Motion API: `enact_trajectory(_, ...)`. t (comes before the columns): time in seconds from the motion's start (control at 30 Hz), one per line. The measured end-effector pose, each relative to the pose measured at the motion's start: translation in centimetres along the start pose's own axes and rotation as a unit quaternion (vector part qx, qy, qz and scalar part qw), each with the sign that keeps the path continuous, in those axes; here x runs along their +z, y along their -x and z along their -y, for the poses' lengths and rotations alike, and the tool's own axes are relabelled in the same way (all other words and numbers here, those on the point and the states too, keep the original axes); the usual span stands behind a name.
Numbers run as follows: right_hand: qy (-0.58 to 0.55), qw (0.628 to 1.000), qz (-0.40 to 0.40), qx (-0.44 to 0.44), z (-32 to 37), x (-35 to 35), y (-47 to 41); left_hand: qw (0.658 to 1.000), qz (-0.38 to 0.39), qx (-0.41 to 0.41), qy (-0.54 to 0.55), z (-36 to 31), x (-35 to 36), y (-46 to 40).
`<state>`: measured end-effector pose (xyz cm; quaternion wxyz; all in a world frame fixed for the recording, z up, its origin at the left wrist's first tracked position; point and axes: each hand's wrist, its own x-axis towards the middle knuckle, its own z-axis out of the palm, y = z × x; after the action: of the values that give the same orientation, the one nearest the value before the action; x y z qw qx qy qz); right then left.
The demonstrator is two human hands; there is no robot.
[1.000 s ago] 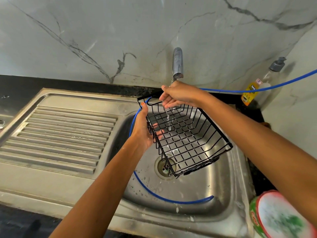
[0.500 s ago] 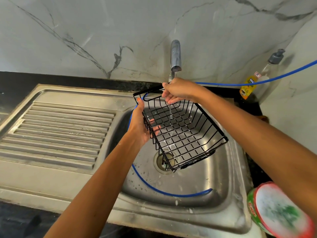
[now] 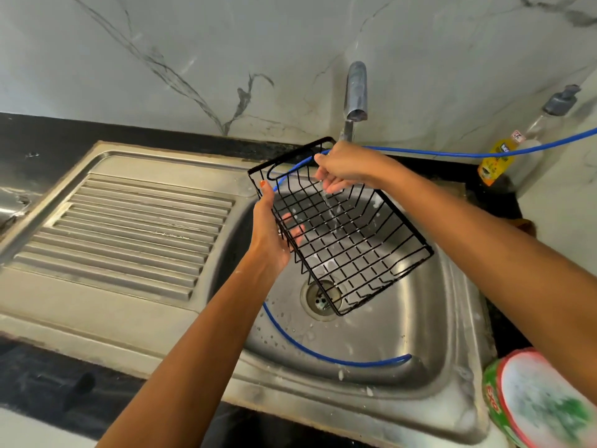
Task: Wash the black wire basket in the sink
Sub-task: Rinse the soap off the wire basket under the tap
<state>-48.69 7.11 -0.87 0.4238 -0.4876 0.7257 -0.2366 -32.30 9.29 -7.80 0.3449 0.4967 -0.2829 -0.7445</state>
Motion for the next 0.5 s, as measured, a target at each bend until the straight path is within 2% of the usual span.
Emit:
enact_trajectory(0.33,0.003,1.0,-0.002,0.009,0.3,0.3,-1.2,0.996,-0.035,0.083,0.001,-0.8,0.8,0.4)
enact_trajectory(0.5,0.036,0.998,0.025,0.054,0.1,0.7,-2.0,0.986,-0.097,0.135,-0.016,-0.8,2.0,0.4)
